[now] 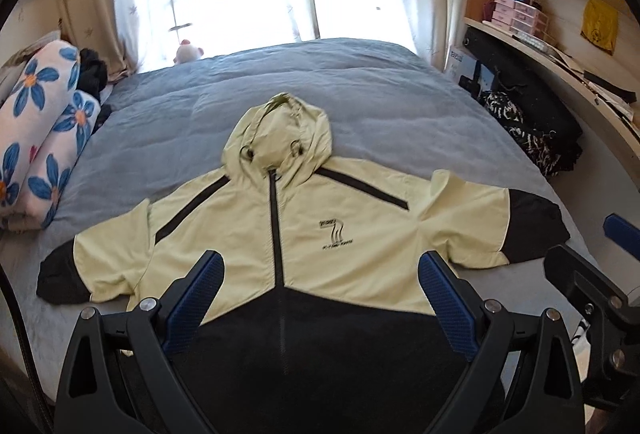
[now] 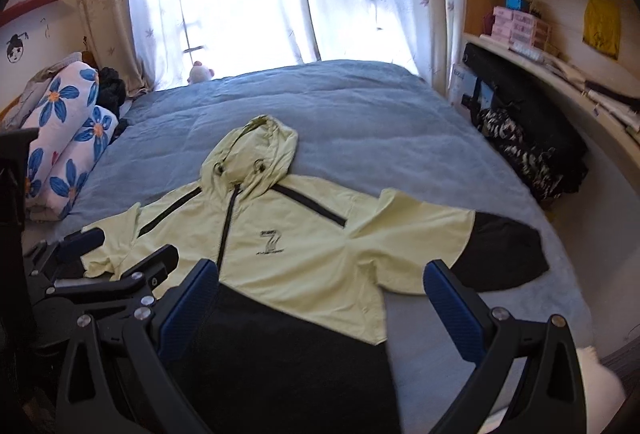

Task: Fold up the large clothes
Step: 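Move the right tool to the black sleeve cuff and grasp it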

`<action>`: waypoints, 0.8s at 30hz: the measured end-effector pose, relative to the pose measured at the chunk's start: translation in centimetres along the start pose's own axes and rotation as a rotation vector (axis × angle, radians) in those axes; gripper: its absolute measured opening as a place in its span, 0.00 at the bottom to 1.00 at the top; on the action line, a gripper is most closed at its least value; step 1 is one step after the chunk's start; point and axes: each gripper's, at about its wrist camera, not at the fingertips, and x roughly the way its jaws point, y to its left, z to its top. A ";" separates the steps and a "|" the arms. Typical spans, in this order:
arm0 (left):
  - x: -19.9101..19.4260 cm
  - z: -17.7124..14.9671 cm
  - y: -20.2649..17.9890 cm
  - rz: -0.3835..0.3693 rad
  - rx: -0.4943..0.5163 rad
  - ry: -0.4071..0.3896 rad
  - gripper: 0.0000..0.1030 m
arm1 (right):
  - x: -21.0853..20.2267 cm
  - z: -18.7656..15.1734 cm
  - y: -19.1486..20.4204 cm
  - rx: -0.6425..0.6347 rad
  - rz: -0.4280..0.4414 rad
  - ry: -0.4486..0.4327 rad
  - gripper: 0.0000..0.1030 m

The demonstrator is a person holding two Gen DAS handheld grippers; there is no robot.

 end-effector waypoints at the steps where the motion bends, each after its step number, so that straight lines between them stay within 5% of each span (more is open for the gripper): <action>1: 0.3 0.7 -0.5 0.003 0.006 -0.005 0.94 | -0.2 0.4 -0.4 -0.012 -0.028 -0.013 1.00; 7: 1.9 3.8 -3.2 0.019 0.014 -0.071 0.94 | -0.3 2.2 -3.9 -0.041 -0.166 -0.095 1.00; 14: 4.8 5.6 -7.4 -0.009 0.074 -0.180 0.94 | 2.5 3.4 -9.3 0.033 -0.139 -0.088 1.00; 24: 13.1 6.3 -13.5 -0.109 0.097 -0.054 0.94 | 9.9 1.4 -18.5 0.209 -0.175 0.054 1.00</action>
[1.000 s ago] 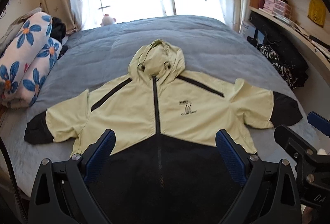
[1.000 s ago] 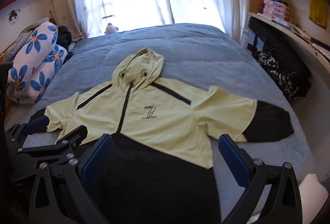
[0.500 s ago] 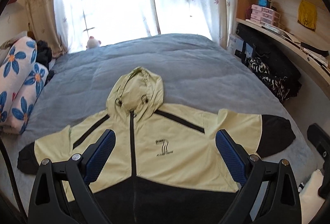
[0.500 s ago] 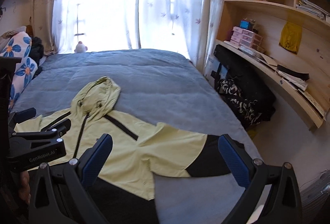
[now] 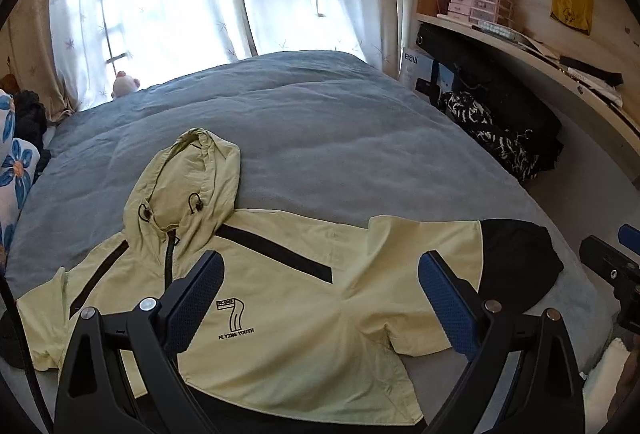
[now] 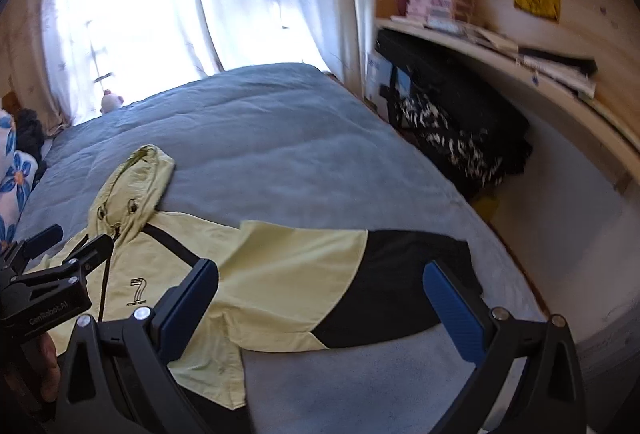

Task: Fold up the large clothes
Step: 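Move the right tool to the black sleeve cuff and grasp it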

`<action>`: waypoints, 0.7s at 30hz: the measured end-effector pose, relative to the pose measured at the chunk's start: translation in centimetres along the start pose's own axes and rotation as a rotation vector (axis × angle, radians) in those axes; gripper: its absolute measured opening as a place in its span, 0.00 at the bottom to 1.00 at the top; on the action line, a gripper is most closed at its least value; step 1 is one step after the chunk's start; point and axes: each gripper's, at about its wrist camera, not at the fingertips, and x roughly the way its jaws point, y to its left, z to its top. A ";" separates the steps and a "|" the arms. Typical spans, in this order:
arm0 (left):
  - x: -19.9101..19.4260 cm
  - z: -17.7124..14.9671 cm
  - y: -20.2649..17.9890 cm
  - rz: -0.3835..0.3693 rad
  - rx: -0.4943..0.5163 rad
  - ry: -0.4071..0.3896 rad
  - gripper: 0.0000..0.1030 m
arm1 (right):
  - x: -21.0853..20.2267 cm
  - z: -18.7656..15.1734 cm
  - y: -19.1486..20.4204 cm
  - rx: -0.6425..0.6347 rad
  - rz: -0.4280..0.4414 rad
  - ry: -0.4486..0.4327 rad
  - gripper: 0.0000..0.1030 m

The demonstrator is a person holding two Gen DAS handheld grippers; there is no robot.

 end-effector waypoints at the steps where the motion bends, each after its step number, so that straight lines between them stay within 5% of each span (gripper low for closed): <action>1: 1.0 0.0 -0.6 -0.001 0.003 0.003 0.94 | 0.9 0.0 -0.9 0.021 0.002 0.012 1.00; 6: 5.6 -0.3 -2.8 -0.038 -0.036 0.068 0.94 | 5.4 -0.4 -6.7 0.167 -0.024 0.079 1.00; 14: 12.6 -2.2 -5.8 0.019 0.011 0.216 0.94 | 13.0 -2.4 -14.5 0.298 -0.098 0.250 0.97; 18: 14.6 -3.5 -7.5 0.060 0.063 0.228 0.94 | 16.0 -3.7 -17.8 0.358 -0.140 0.326 0.92; 21: 15.7 -4.4 -8.3 0.024 0.067 0.250 0.94 | 18.1 -5.1 -19.9 0.425 -0.150 0.387 0.89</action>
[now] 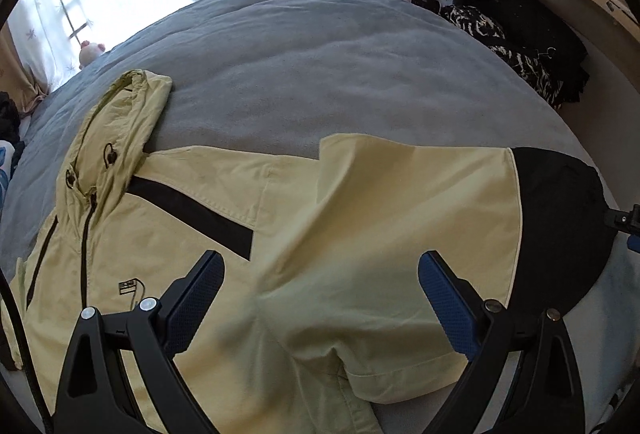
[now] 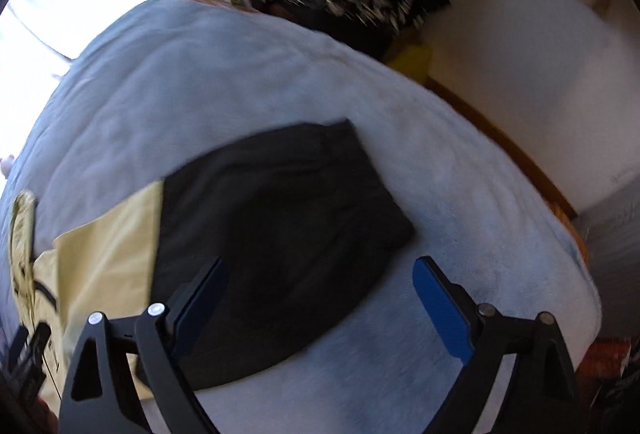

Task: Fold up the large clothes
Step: 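Move the right tool to the black sleeve cuff and grasp it, then fold the held black sleeve across the jacket front toward the zipper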

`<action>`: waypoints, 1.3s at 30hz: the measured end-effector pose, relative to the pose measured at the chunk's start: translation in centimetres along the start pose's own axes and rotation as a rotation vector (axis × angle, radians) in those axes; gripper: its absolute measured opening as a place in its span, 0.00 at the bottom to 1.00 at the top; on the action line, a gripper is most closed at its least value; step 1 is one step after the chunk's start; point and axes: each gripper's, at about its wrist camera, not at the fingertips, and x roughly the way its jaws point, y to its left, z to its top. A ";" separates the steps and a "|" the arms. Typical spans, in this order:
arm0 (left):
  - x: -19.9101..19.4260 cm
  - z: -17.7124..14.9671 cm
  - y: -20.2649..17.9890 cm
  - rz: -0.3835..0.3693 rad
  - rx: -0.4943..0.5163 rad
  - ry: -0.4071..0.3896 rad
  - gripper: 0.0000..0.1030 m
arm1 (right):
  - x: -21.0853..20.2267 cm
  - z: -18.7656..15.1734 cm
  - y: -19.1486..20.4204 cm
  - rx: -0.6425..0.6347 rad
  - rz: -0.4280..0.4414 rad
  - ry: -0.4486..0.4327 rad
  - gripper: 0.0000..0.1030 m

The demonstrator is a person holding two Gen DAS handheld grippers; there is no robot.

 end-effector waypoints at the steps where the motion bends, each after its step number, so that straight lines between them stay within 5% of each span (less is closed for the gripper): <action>1: 0.2 -0.1 -0.1 -0.009 -0.006 0.002 0.94 | 0.9 0.1 -0.6 0.026 0.008 0.026 0.83; 7: 0.7 -0.6 0.3 -0.053 -0.049 -0.006 0.90 | 3.4 0.4 -1.1 0.085 0.045 0.061 0.72; 9: 0.4 -0.7 0.6 -0.056 -0.047 -0.018 0.88 | 3.6 0.3 -0.5 0.063 0.037 0.052 0.58; 11: 0.1 -0.7 1.0 -0.059 -0.046 -0.028 0.88 | 3.4 0.3 -0.1 0.042 0.036 0.036 0.22; 13: -0.4 -0.8 1.6 -0.062 -0.052 -0.035 0.88 | 2.8 0.2 0.2 0.035 0.060 0.014 0.13; 17: -1.8 -1.1 3.4 -0.071 -0.079 -0.050 0.88 | -0.5 -0.6 2.8 -0.046 0.045 -0.106 0.10; 24: -5.3 -2.0 7.8 -0.080 -0.133 -0.067 0.88 | -9.9 -4.2 11.7 -0.278 0.193 -0.259 0.10; 29: -8.3 -3.6 12.4 -0.073 -0.178 -0.105 0.88 | -13.3 -9.7 20.8 -0.504 0.285 -0.258 0.11; 39: -8.8 -9.0 23.1 -0.018 -0.301 -0.084 0.88 | -11.4 -21.6 33.1 -0.742 0.335 -0.186 0.11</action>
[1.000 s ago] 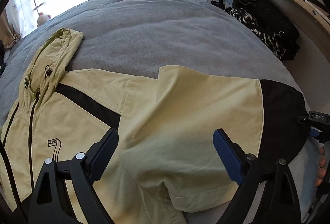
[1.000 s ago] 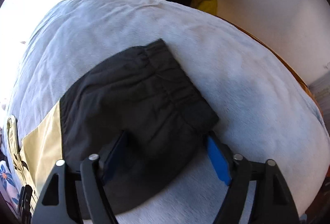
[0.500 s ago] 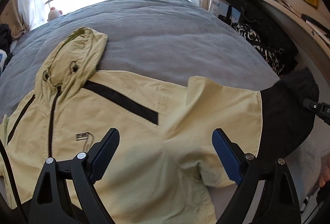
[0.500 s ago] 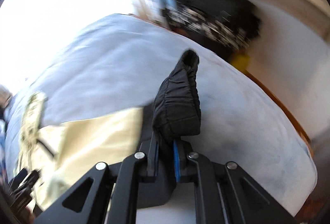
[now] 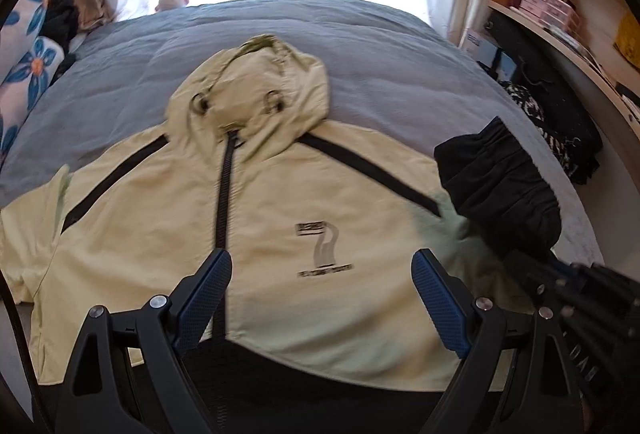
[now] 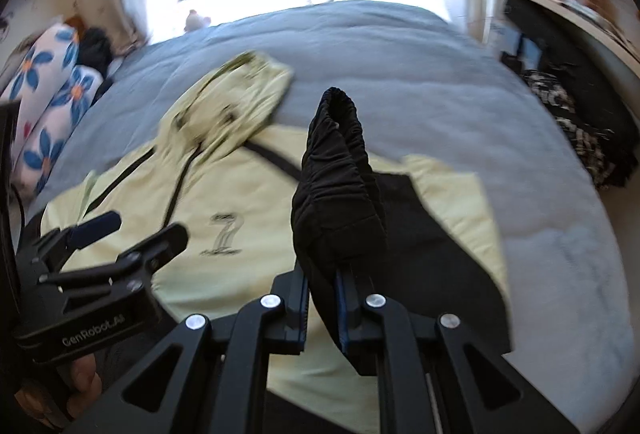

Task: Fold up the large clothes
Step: 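Fold the held black sleeve across the jacket front toward the zipper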

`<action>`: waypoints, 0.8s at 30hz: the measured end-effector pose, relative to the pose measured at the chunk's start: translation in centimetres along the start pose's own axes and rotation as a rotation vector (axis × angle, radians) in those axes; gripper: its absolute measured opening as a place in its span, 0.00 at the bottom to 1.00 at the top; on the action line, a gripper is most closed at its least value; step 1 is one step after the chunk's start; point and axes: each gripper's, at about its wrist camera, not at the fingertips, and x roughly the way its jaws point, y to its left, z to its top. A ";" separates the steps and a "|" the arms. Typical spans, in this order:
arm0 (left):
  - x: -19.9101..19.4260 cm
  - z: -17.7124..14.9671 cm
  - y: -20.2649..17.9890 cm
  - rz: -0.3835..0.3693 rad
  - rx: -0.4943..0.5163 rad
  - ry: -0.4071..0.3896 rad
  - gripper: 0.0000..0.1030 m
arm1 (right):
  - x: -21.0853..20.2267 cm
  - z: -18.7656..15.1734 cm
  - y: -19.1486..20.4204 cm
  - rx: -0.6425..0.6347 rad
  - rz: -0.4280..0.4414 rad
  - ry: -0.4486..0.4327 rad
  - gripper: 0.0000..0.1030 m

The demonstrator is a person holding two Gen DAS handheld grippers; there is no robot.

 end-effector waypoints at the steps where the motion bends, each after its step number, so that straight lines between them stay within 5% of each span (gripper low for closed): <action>1: 0.2 -0.3 0.9 0.000 -0.013 0.010 0.88 | 0.5 -0.4 1.2 -0.012 0.005 0.004 0.11; 8: 1.9 -2.6 5.2 0.008 -0.046 0.061 0.88 | 3.1 -2.9 6.6 -0.108 -0.009 0.051 0.11; 24: 2.3 -4.2 6.5 -0.018 -0.052 0.092 0.88 | 5.6 -5.0 8.9 -0.116 0.022 0.094 0.14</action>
